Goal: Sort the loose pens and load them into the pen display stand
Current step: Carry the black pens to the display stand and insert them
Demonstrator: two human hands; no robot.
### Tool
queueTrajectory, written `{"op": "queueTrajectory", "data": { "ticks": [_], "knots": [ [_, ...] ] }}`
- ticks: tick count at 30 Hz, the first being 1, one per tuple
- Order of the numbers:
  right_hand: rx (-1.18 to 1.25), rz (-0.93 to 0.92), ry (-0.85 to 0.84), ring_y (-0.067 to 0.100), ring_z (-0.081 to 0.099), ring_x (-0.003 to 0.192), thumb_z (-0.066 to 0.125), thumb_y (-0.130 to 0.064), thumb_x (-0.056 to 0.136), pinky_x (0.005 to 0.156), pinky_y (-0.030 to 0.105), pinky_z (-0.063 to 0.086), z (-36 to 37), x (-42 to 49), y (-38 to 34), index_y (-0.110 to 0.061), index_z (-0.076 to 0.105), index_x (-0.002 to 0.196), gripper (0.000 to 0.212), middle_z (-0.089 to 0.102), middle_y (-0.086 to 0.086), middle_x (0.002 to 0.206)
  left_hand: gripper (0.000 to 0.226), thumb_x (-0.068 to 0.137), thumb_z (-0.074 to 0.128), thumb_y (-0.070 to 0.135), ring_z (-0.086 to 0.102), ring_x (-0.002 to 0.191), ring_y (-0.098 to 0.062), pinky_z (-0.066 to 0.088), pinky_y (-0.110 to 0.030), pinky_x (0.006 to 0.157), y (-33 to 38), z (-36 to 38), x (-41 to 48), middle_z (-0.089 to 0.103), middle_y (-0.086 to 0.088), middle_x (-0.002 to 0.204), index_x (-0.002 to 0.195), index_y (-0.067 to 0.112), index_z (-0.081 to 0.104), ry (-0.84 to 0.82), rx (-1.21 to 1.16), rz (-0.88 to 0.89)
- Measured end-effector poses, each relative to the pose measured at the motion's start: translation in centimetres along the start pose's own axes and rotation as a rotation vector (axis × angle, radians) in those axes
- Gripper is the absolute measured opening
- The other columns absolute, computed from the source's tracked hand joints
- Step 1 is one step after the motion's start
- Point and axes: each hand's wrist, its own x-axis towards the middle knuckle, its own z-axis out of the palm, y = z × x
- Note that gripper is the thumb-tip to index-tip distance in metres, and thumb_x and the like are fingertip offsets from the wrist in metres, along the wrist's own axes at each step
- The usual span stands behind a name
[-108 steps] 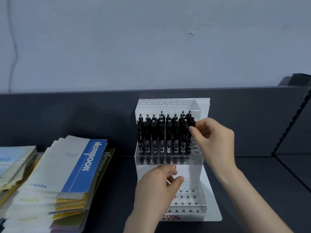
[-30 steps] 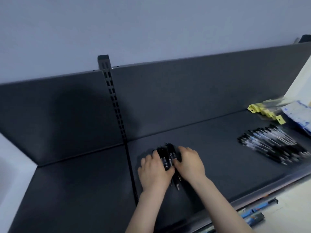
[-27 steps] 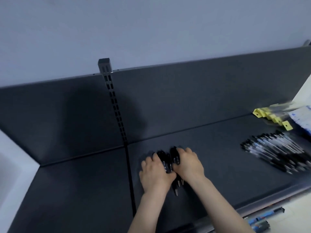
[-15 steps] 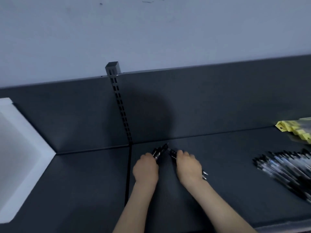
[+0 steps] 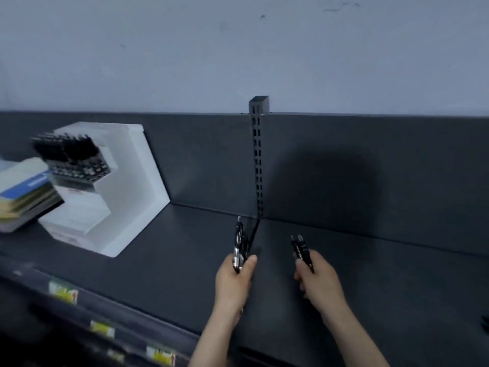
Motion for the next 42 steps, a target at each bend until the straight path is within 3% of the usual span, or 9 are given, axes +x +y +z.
{"op": "queueTrajectory", "data": {
  "ticks": [6,11,24,32,42],
  "knots": [
    [0.203,-0.009,-0.158,0.013,0.046,0.055,0.045,-0.012,0.097,0.046,0.023,0.037,3.4,-1.5,-3.4,-0.025,0.06,0.096,0.02,0.057,0.001,0.068,0.03,0.093,0.061,0.017,0.031,0.04,-0.011,0.027,-0.022,0.038,1.4,-5.4,-2.0,0.035,0.002,0.05,0.072,0.015,0.04,0.136,-0.041,0.023],
    [0.2,-0.033,-0.232,0.014,0.044,0.053,0.047,-0.011,0.096,0.045,0.023,0.037,7.5,-3.1,-5.7,-0.024,0.061,0.096,0.019,0.055,0.001,0.066,0.027,0.094,0.061,0.019,0.034,0.042,-0.011,0.029,-0.022,0.04,1.6,-10.4,-2.8,0.038,-0.002,0.056,0.075,0.014,0.041,0.222,-0.083,0.016],
    [0.246,-0.12,-0.286,0.013,0.049,0.056,0.046,-0.017,0.098,0.051,0.028,0.04,23.1,-10.2,-16.2,-0.021,0.064,0.094,0.019,0.058,-0.001,0.064,0.024,0.094,0.061,0.024,0.037,0.047,-0.015,0.033,-0.026,0.044,2.5,-29.3,-2.2,0.044,-0.003,0.056,0.075,0.012,0.049,0.218,-0.1,0.126],
    [0.271,-0.115,-0.217,0.011,0.055,0.061,0.044,-0.013,0.099,0.058,0.027,0.045,31.5,-13.5,-18.6,-0.02,0.063,0.095,0.021,0.066,0.002,0.071,0.023,0.094,0.06,0.023,0.038,0.044,-0.011,0.034,-0.023,0.042,1.5,-39.4,-1.0,0.044,0.0,0.052,0.075,0.013,0.051,0.211,-0.068,0.112],
    [0.24,-0.119,-0.064,0.016,0.063,0.07,0.047,-0.01,0.097,0.063,0.028,0.05,35.5,-9.5,-20.7,-0.014,0.065,0.087,0.021,0.071,0.002,0.077,0.022,0.092,0.062,0.026,0.039,0.048,-0.011,0.035,-0.024,0.048,2.3,-41.2,5.4,0.046,0.0,0.057,0.077,0.013,0.052,0.103,-0.047,0.094]
  ]
}}
